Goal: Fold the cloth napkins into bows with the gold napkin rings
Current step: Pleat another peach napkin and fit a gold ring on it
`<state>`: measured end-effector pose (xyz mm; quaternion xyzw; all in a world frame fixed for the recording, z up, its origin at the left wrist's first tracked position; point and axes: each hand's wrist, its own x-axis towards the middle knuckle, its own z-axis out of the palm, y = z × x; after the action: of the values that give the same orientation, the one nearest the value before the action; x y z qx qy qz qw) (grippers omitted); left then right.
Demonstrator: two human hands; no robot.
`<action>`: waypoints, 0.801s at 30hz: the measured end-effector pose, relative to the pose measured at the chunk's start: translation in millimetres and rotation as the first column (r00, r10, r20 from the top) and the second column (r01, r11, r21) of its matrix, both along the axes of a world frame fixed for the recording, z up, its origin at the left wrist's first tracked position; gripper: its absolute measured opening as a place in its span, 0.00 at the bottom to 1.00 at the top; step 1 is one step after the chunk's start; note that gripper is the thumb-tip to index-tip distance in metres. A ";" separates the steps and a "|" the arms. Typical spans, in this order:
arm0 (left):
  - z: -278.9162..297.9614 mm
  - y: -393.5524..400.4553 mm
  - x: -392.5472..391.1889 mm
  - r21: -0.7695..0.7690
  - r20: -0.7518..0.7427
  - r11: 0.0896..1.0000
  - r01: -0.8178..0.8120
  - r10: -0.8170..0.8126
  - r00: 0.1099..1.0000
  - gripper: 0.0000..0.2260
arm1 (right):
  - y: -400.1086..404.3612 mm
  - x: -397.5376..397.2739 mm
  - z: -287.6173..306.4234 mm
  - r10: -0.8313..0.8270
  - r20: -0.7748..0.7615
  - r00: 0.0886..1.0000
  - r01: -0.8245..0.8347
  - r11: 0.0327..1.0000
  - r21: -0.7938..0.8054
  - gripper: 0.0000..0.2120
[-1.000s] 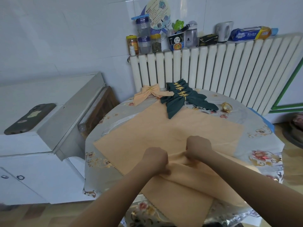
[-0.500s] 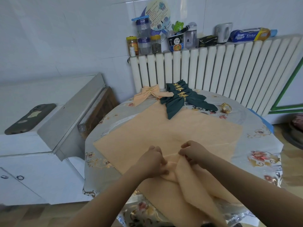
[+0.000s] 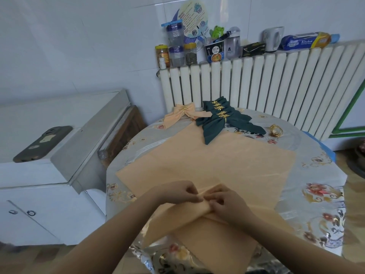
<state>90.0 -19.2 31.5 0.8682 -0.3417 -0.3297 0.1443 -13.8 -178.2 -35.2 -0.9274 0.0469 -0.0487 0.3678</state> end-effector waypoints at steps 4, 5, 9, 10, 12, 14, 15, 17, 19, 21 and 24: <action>-14.7 -8.5 -11.1 -0.025 0.204 0.995 -0.096 0.099 0.974 0.15 | -3.1 4.7 2.8 0.022 -0.012 1.000 -0.023 0.990 -0.141 0.13; -20.0 -12.2 -15.2 -0.036 0.289 0.993 -0.108 0.114 0.950 0.14 | -3.7 6.0 5.9 0.020 0.000 1.000 -0.019 0.984 -0.178 0.13; -34.9 -17.0 -22.8 -0.040 0.428 0.989 -0.140 0.143 0.892 0.13 | -10.0 15.0 1.4 0.033 0.096 0.995 0.001 0.943 -0.333 0.14; -36.8 -16.1 -23.2 -0.044 0.414 0.988 -0.149 0.154 0.897 0.14 | -12.4 17.2 -1.3 0.024 0.119 0.993 0.019 0.936 -0.352 0.12; -40.4 -13.6 -28.2 -0.064 0.386 0.987 -0.148 0.161 0.908 0.16 | -15.2 22.5 -7.4 0.005 0.177 0.984 0.064 0.921 -0.384 0.13; -43.6 -13.1 -35.5 -0.078 0.410 0.988 -0.130 0.151 0.900 0.17 | -15.6 26.2 -11.5 0.006 0.162 0.987 0.065 0.901 -0.430 0.17; -45.4 -12.6 -38.0 -0.074 0.448 0.990 -0.118 0.138 0.883 0.17 | -14.5 27.3 -13.0 0.014 0.162 0.987 0.062 0.887 -0.457 0.18; -48.3 -13.6 -43.1 -0.080 0.533 0.992 -0.095 0.123 0.837 0.18 | -14.8 25.8 -18.4 0.009 0.205 0.979 0.091 0.877 -0.472 0.17; -46.8 -12.9 -51.1 -0.126 0.632 0.992 -0.030 0.103 0.768 0.21 | -16.6 23.2 -23.0 0.006 0.260 0.966 0.112 0.892 -0.438 0.12; -48.5 -12.4 -57.0 -0.115 0.689 0.993 -0.003 0.082 0.720 0.17 | -19.0 20.4 -24.8 0.037 0.299 0.954 0.089 0.913 -0.398 0.11; -72.6 -6.9 -54.6 -0.284 0.727 0.957 0.052 0.180 0.662 0.09 | -24.6 11.2 -21.7 0.104 0.300 0.948 0.024 0.918 -0.396 0.13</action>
<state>35.5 -26.1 -41.1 0.9086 -0.3827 0.1119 0.1247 -2.6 -202.8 -57.0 -0.9634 -0.0423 -0.1968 0.1772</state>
